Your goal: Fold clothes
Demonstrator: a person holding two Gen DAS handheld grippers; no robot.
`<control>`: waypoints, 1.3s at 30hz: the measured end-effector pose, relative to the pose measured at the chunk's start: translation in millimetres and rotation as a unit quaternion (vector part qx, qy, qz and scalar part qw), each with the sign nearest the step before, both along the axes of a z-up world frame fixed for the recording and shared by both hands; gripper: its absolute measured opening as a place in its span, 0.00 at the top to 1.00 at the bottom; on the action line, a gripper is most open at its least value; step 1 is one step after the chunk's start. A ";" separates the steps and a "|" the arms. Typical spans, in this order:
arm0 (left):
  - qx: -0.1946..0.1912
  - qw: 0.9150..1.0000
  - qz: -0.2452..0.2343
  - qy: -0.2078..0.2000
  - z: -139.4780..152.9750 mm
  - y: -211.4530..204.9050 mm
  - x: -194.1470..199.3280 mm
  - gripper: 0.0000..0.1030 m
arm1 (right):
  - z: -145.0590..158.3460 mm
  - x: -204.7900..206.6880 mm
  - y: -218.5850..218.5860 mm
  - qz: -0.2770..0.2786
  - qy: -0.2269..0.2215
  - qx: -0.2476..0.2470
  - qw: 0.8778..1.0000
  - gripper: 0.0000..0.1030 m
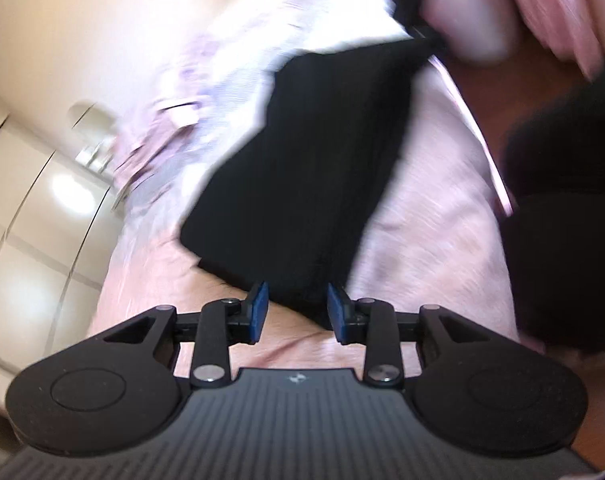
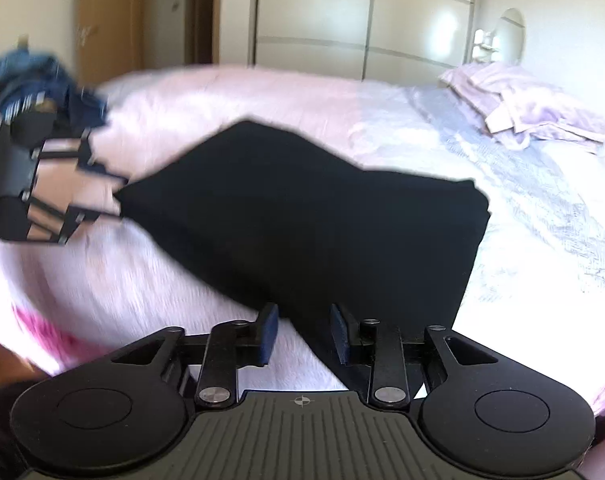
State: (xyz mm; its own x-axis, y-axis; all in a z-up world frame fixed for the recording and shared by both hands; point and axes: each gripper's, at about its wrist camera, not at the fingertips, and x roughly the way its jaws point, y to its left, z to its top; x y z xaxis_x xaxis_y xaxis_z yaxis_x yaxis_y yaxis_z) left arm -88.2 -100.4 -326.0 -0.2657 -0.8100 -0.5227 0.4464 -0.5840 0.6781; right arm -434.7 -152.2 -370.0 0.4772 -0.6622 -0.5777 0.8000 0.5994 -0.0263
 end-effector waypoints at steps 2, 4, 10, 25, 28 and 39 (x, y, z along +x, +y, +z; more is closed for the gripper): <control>-0.001 0.999 0.023 0.045 22.2 -8.1 2.6 0.72 | 4.7 2.8 -1.6 0.003 -0.026 -0.007 1.000 0.69; 0.001 0.997 0.037 0.070 36.8 -29.8 -2.2 0.72 | 10.1 15.4 -15.1 0.008 -0.041 -0.006 0.999 0.68; 0.063 0.992 0.042 0.097 22.7 -118.2 -37.2 0.82 | 0.8 45.3 -44.1 0.013 -0.057 0.021 0.998 0.68; 0.097 0.956 0.207 0.183 -8.9 -176.4 45.8 0.97 | 3.6 90.1 -125.5 0.032 -0.051 0.036 0.998 0.68; 0.096 0.956 0.171 0.218 18.7 -178.7 40.3 0.92 | -1.1 97.8 -138.0 0.034 -0.039 0.044 0.998 0.68; 0.216 0.940 0.133 0.227 -11.5 -256.4 21.9 0.90 | 0.2 126.2 -105.1 0.086 -0.052 0.058 0.993 0.62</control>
